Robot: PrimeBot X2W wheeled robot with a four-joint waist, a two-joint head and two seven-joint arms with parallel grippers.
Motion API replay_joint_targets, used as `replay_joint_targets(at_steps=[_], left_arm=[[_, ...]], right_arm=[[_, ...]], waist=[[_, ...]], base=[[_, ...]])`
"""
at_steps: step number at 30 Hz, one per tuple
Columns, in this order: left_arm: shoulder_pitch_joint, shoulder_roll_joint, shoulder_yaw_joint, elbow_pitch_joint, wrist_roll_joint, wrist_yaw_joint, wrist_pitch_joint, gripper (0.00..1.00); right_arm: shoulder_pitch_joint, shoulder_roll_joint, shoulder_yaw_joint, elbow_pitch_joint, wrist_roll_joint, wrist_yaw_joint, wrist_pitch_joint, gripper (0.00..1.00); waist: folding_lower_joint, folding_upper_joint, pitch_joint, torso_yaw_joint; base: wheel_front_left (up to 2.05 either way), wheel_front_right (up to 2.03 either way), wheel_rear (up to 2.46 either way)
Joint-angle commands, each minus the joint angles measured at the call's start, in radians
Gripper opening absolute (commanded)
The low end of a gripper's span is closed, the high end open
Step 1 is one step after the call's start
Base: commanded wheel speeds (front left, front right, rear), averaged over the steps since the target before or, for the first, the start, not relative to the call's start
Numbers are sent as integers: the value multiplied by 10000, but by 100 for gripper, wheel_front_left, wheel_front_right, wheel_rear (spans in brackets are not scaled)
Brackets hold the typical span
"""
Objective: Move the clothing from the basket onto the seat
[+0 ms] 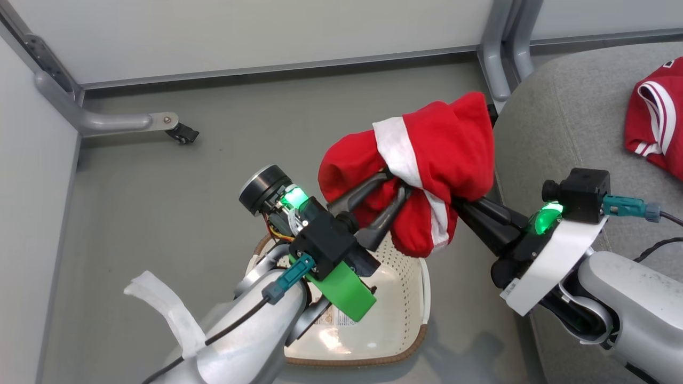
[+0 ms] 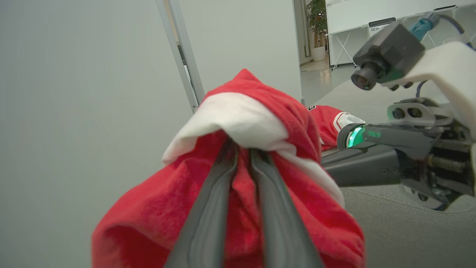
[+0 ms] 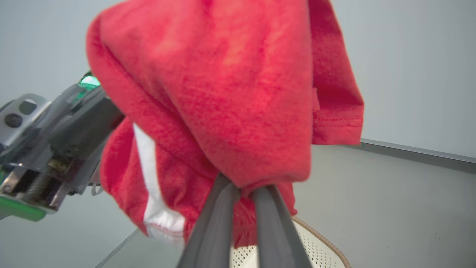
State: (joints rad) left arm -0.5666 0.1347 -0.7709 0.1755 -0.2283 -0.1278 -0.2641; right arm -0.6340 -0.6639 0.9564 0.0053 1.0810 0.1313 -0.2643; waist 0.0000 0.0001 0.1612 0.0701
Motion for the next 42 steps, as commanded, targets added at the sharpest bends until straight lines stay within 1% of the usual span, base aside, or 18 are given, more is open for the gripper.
replay_joint_targets(at_steps=[1, 15, 22, 31, 42], left_arm=[[140, -31, 75, 53, 94, -37, -2, 100], [244, -130, 216, 113, 262, -40, -2, 100], [259, -120, 308, 64, 276, -41, -2, 100], [292, -70, 257, 82, 294, -42, -2, 100], [36, -5, -17, 163, 265, -42, -2, 100]], right_arm=[[165, 38, -57, -36, -84, -11, 0, 0], [407, 161, -459, 32, -292, -11, 0, 0], [536, 281, -776, 125, -601, -11, 0, 0], [989, 778, -2214, 284, -1526, -11, -1, 0], [1620, 1356, -4060, 236, -2468, -11, -1, 0]], waist=[[0, -1, 13, -27], [0, -1, 29, -38], [0, -1, 77, -136], [0, -1, 202, -553], [0, -1, 598, -1613]], base=[[0, 0, 0], [0, 0, 0], [0, 0, 0], [0, 0, 0], [0, 0, 0]])
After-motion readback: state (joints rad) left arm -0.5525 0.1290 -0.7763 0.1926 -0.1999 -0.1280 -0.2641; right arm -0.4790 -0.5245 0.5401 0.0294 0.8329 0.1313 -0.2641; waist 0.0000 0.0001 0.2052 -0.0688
